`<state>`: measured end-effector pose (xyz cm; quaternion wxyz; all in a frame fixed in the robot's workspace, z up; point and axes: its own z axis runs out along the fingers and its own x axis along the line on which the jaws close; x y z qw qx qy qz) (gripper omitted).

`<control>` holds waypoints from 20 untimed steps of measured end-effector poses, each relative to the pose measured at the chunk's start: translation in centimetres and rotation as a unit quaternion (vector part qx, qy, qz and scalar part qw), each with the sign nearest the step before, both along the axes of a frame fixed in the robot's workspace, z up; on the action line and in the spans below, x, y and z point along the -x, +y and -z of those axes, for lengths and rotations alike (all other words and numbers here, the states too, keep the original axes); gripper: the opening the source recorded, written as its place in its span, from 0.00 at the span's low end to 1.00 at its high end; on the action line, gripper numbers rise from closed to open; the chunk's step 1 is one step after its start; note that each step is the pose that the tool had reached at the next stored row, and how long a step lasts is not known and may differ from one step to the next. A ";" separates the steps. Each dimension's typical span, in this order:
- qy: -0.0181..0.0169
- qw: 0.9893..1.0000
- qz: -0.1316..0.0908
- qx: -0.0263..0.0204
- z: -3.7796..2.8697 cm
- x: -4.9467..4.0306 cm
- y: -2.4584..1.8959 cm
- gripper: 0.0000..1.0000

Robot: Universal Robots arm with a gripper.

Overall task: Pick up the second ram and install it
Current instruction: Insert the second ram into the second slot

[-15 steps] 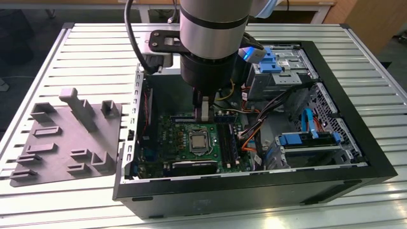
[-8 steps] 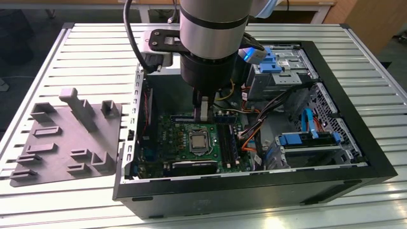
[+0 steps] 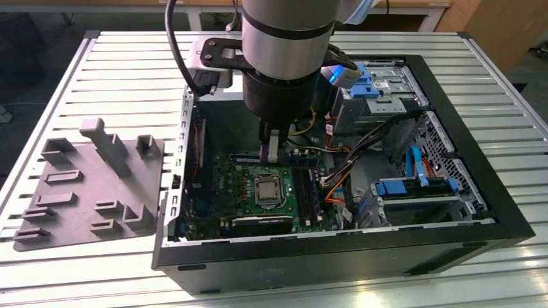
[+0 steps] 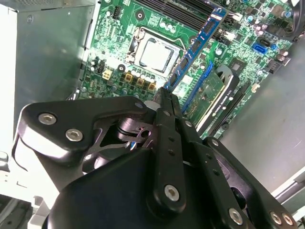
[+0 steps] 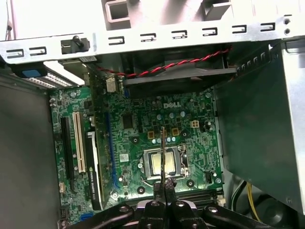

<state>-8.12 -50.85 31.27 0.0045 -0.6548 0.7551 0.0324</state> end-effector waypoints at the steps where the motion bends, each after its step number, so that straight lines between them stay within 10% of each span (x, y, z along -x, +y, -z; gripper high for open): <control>1: 0.000 1.000 0.002 0.000 0.00 0.00 0.00 0.12; 20: 0.000 0.998 0.056 0.000 0.00 0.00 0.00 0.12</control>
